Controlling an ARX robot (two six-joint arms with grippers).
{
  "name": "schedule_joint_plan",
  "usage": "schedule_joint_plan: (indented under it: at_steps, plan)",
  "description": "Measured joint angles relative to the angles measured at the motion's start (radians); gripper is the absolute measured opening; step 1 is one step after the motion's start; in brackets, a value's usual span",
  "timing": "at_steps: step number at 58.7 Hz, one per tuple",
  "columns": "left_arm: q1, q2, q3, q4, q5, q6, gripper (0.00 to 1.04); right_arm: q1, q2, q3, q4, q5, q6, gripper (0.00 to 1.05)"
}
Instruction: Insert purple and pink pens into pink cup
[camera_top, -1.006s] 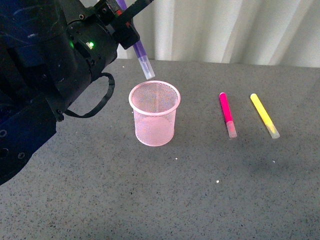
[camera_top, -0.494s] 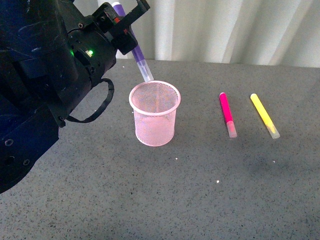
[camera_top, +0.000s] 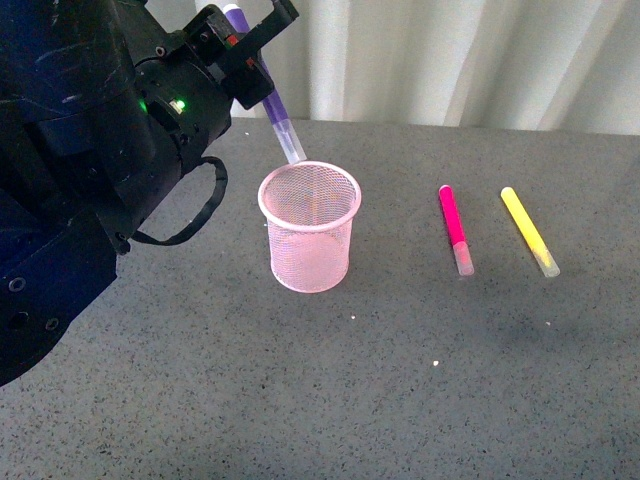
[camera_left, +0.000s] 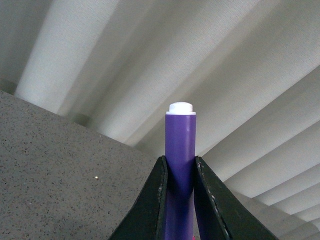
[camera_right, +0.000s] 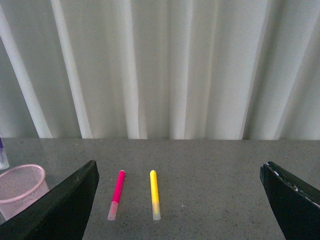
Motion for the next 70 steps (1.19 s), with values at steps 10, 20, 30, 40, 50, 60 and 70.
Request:
schedule_joint_plan:
  at_steps: [10,20,30,40,50,60,70]
  plan:
    - [0.000,0.000,0.000,0.000,0.000,-0.002,0.30,0.000,0.000,0.000,0.000,0.000,0.000,0.98]
    - [0.000,0.000,0.000,0.000,0.000,-0.002,0.61,0.000,0.000,0.000,0.000,0.000,0.000,0.98]
    - [0.000,0.000,0.000,0.000,0.000,-0.002,0.93,0.000,0.000,0.000,0.000,0.000,0.000,0.98]
    - [0.008,-0.001,-0.016,0.001,0.023,0.002,0.98,0.000,0.000,0.000,0.000,0.000,0.000,0.98]
    - [0.102,-0.112,-0.091,-0.116,0.132,0.066,0.98,0.000,0.000,0.000,0.000,0.000,0.000,0.98]
    - [0.160,-0.251,-0.084,-0.288,0.166,0.077,0.98,0.000,0.000,0.000,0.000,0.000,0.000,0.98]
    - [0.195,-0.430,-0.087,-0.636,0.306,0.153,0.98,0.000,0.000,0.000,0.000,0.000,0.000,0.98]
